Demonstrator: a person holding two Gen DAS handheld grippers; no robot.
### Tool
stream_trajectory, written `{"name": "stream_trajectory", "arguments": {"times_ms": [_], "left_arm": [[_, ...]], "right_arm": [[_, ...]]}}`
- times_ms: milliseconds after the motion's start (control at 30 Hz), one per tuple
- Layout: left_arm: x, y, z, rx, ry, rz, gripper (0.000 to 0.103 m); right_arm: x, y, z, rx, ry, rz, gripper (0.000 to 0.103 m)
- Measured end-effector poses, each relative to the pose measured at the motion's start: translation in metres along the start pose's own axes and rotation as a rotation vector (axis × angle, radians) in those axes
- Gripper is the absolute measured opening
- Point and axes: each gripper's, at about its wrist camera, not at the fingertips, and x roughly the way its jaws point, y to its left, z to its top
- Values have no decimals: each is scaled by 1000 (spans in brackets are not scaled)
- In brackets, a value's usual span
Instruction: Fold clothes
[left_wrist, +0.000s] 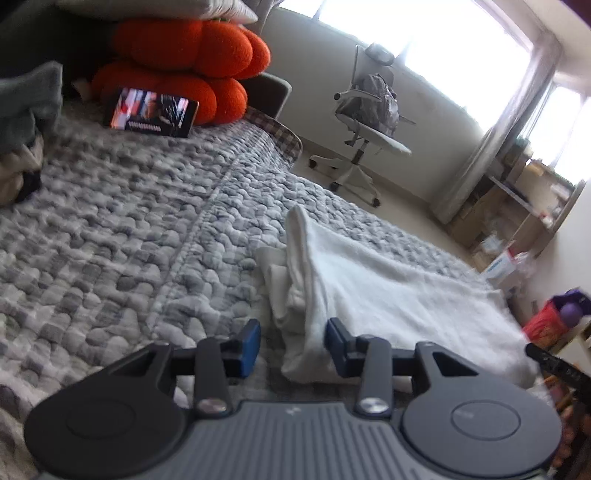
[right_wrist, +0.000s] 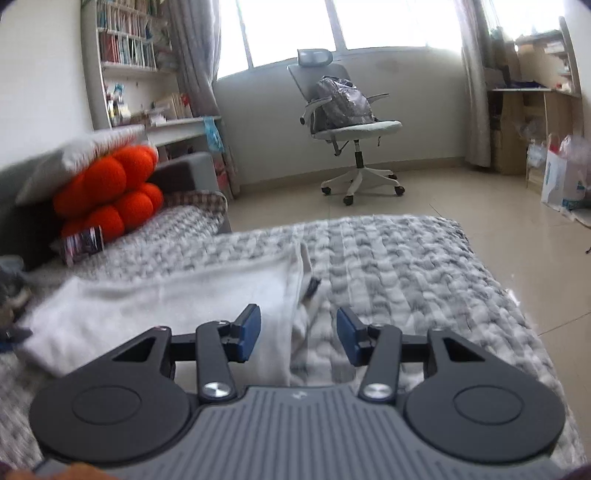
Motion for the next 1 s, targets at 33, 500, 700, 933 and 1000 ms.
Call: {"name": "stream_trajectory", "arguments": {"times_ms": [33, 500, 700, 933, 1000], "left_arm": [[-1, -2, -2, 10, -4, 0, 28], [-15, 3, -7, -11, -21, -33, 9], [-24, 15, 12, -85, -70, -78, 36], [-1, 12, 33, -72, -42, -119, 57], [9, 8, 33, -68, -24, -99, 58]], "right_arm": [[2, -2, -3, 25, 11, 11, 36], [24, -14, 5, 61, 53, -6, 3], [11, -22, 4, 141, -4, -2, 17], [0, -11, 11, 107, -33, 32, 35], [1, -10, 11, 119, -34, 47, 49]]}}
